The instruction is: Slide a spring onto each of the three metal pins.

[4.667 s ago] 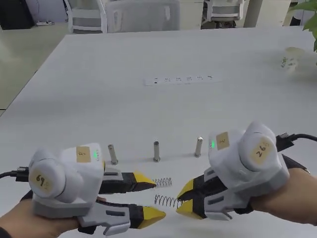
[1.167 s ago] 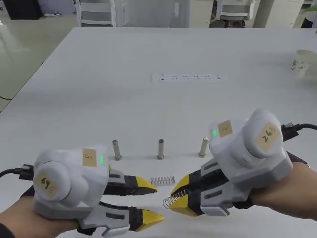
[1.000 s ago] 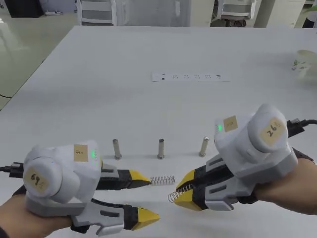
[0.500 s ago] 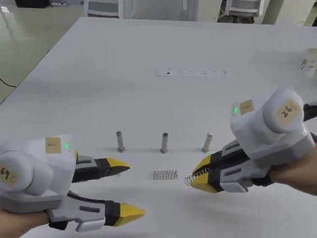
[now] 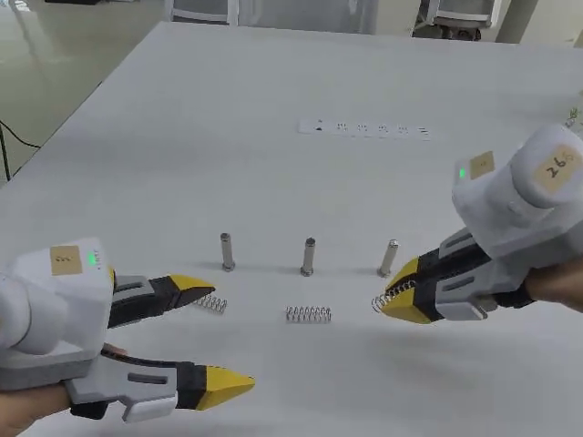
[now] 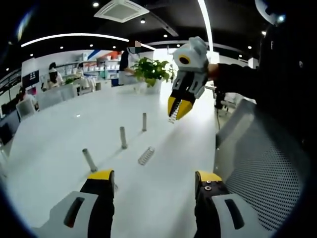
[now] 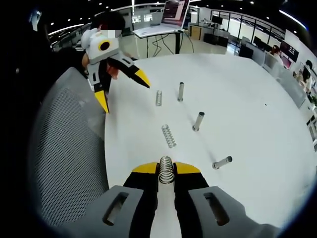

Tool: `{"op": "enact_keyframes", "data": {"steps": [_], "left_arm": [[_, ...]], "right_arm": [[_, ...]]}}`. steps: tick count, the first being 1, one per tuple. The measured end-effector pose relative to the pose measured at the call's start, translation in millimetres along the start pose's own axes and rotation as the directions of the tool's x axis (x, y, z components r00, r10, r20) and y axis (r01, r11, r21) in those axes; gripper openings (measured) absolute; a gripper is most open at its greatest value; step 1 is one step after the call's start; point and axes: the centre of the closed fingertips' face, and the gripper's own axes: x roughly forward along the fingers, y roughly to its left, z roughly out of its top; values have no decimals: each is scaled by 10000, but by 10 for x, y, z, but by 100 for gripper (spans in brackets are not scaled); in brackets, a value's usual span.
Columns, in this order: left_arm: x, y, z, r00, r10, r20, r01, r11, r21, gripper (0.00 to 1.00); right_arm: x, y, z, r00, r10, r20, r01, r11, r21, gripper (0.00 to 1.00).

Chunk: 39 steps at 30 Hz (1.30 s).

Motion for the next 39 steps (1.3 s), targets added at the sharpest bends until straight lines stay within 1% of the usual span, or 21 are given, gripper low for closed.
{"op": "enact_keyframes", "data": {"steps": [5, 7, 13, 17, 19, 23, 31, 37, 39], "left_arm": [[-25, 15, 2, 9998, 208, 79, -207, 9998, -79, 66], [-30, 18, -1, 9996, 255, 103, -254, 9996, -104, 67], [-36, 15, -17, 9992, 374, 103, -373, 9992, -160, 68], [-46, 16, -12, 9988, 463, 142, -460, 9987, -203, 70], [-48, 18, -10, 9986, 508, 152, -505, 9984, -248, 71], [-45, 7, -11, 9985, 521, 150, -517, 9984, -223, 72], [-36, -11, -27, 9987, 509, 88, -507, 9984, -255, 72], [-41, -2, -16, 9982, 572, 156, -568, 9981, -250, 73], [-45, 3, -16, 9981, 591, 176, -586, 9979, -273, 73]], "right_arm": [[-106, -177, -13, 9991, -302, -294, 300, 9995, -67, 9], [-137, -258, -27, 9974, -475, -549, 465, 9987, -200, 9], [-187, -448, -3, 9909, -705, -1149, 635, 9960, -632, 9], [-206, -539, 39, 9881, -745, -1345, 636, 9945, -832, 9], [-201, -578, 43, 9863, -744, -1472, 618, 9942, -880, 9], [-168, -669, 12, 9762, -797, -2019, 579, 9920, -1118, 9], [-83, -856, 22, 9627, -853, -2566, 500, 9887, -1413, 9], [5, -905, 0, 9559, -680, -2856, 271, 9891, -1448, 9], [33, -920, -23, 9519, -650, -2995, 205, 9886, -1495, 9]]}}
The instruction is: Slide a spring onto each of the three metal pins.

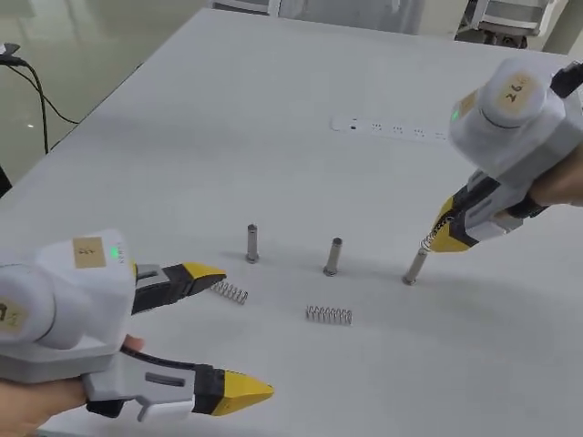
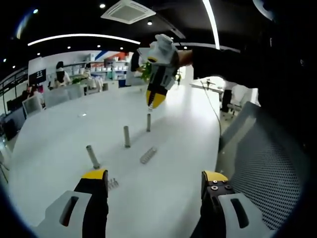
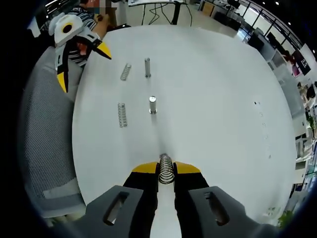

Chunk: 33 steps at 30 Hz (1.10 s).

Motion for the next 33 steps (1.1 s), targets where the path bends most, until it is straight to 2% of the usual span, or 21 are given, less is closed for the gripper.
{"op": "enact_keyframes", "data": {"steps": [18, 27, 30, 33], "left_arm": [[-1, -8, -11, 10000, 4, -53, -4, 10000, 2, 71], [3, -19, -19, 10000, -33, -93, 34, 10000, 16, 70], [5, -19, -22, 9999, -34, -100, 34, 10000, 7, 70], [7, -19, -21, 9999, -40, -105, 40, 10000, 11, 70]], "right_arm": [[152, -26, -52, 9980, 312, -549, -319, 9994, -121, 9], [291, -23, -116, 9932, 559, -1025, -574, 9983, -114, 9], [300, -23, -91, 9924, 623, -1063, -633, 9980, -61, 9], [363, -6, -129, 9883, 655, -1377, -680, 9976, -137, 9]]}}
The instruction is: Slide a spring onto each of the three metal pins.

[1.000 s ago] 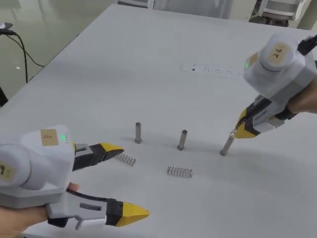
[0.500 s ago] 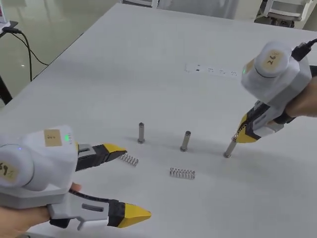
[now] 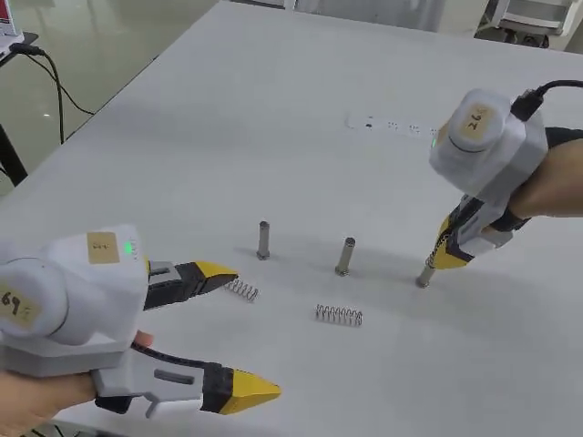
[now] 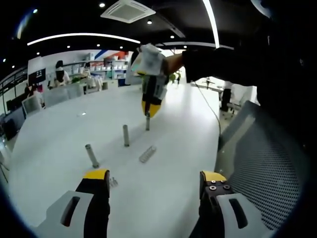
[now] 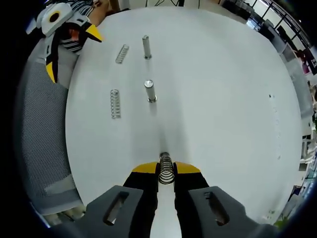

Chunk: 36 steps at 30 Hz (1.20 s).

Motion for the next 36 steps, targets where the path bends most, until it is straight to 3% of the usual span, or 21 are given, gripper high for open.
{"op": "enact_keyframes", "data": {"steps": [18, 32, 36], "left_arm": [[-5, 4, -3, 10000, 22, -35, -22, 10000, -38, 69], [-5, 9, 0, 10000, 18, -48, -18, 10000, -30, 68], [-3, 9, 0, 10000, 13, -51, -13, 10000, -15, 68]], "right_arm": [[286, 41, -59, 9985, 299, -459, -293, 9995, 127, 9], [301, 28, -44, 9993, 253, -278, -248, 9996, 162, 9], [294, 32, -24, 9997, 218, -91, -216, 9996, 173, 14]]}}
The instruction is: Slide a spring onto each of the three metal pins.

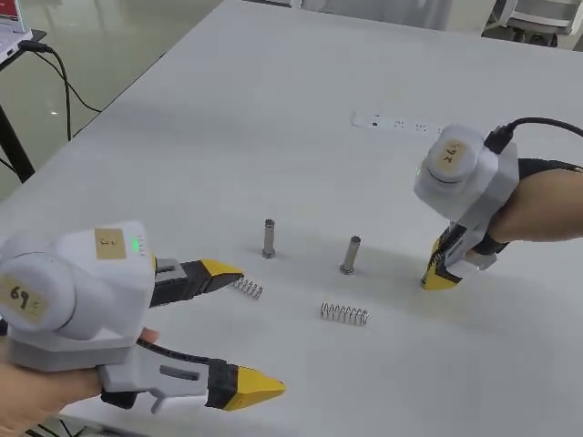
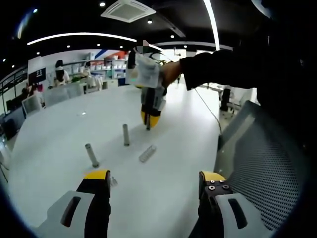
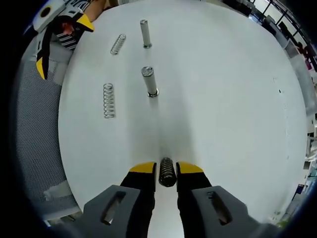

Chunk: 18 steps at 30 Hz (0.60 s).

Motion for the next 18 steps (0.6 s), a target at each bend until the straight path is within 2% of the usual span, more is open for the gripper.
{"op": "enact_keyframes", "data": {"steps": [18], "left_arm": [[12, -19, -3, 10000, -47, -30, 47, 10000, 38, 68]], "right_arm": [[-100, 6, 52, 9978, -404, 518, 410, 9991, -98, 20]]}}
